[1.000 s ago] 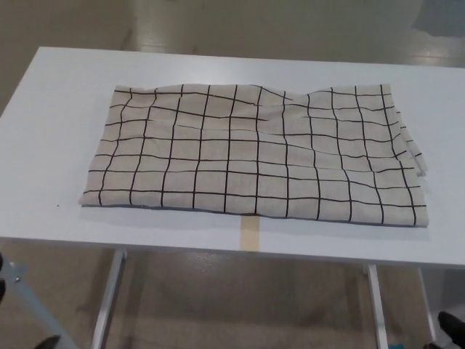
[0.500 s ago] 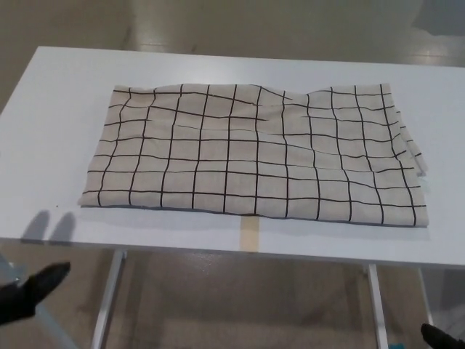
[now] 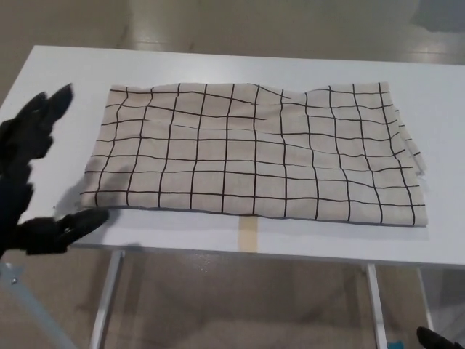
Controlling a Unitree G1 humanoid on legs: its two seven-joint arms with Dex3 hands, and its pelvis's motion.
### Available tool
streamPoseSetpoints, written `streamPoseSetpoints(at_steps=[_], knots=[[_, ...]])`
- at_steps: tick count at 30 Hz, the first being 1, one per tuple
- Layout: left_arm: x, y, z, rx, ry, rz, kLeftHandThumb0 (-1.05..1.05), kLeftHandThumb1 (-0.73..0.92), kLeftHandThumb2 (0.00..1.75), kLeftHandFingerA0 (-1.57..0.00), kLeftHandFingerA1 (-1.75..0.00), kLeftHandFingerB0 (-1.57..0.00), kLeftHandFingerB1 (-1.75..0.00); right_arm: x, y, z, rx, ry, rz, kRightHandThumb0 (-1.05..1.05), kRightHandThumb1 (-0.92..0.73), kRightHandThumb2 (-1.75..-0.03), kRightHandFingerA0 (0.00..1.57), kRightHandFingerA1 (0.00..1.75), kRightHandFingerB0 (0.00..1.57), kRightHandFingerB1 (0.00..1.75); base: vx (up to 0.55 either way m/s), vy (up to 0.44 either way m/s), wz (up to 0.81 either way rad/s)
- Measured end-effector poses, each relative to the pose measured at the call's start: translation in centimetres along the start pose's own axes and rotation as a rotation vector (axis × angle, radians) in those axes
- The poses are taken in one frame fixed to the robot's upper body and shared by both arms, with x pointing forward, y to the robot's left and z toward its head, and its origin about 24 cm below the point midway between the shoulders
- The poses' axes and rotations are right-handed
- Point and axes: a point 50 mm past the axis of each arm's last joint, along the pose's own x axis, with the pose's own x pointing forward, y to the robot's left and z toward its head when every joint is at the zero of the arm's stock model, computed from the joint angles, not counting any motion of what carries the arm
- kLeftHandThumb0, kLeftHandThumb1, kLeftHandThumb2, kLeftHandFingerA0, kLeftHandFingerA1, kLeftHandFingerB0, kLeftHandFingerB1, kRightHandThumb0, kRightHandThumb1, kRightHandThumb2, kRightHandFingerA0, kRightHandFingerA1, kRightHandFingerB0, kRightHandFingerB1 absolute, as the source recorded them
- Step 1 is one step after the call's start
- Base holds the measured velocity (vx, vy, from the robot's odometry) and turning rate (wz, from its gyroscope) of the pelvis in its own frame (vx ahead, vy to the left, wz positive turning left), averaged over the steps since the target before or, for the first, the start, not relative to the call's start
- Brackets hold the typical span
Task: Use the left hand to fold a white towel with checkered patterns in half.
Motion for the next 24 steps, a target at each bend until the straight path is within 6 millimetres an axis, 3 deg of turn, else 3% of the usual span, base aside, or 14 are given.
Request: streamPoseSetpoints(at_steps=[6,8,9,15,24], knots=[[2.5,-1.6,-0.4,0.093,-0.005,-0.144,-0.54,0.35,0.67,0.0,0.0,0.0,-0.05,0.0,0.0,0.0,-0.003,-0.001,0.003,-0.41,-0.66,-0.61,0.4,0.38,0.42,0.36,0.0,0.0,0.0],[3.0,-1.9,-0.5,0.11,-0.003,-0.174,-0.47,0.38,0.66,0.0,0.0,0.0,-0.08,0.0,0.1,0.0,-0.004,0.0,0.004,-0.41,-0.66,-0.61,0.4,0.38,0.42,0.36,0.0,0.0,0.0],[3.5,-2.6,-0.7,0.135,0.002,-0.219,-0.36,0.45,0.53,0.0,0.0,0.0,-0.05,0.0,0.1,0.0,-0.004,0.0,0.005,-0.41,-0.66,-0.61,0.41,0.38,0.43,0.36,0.0,0.0,0.0],[4.6,-4.8,-1.3,0.268,0.03,-0.412,-0.09,0.57,0.57,0.0,0.0,0.0,0.0,0.0,0.0,0.0,-0.011,0.001,0.008,-0.41,-0.66,-0.6,0.41,0.38,0.44,0.36,0.0,0.0,0.0],[4.6,-6.9,-2.4,0.475,0.067,-0.637,-0.13,0.59,0.57,0.0,0.0,0.0,0.0,-0.2,-0.2,-0.3,-0.023,0.006,0.009,-0.4,-0.66,-0.6,0.41,0.38,0.43,0.36,0.0,0.0,0.0]])
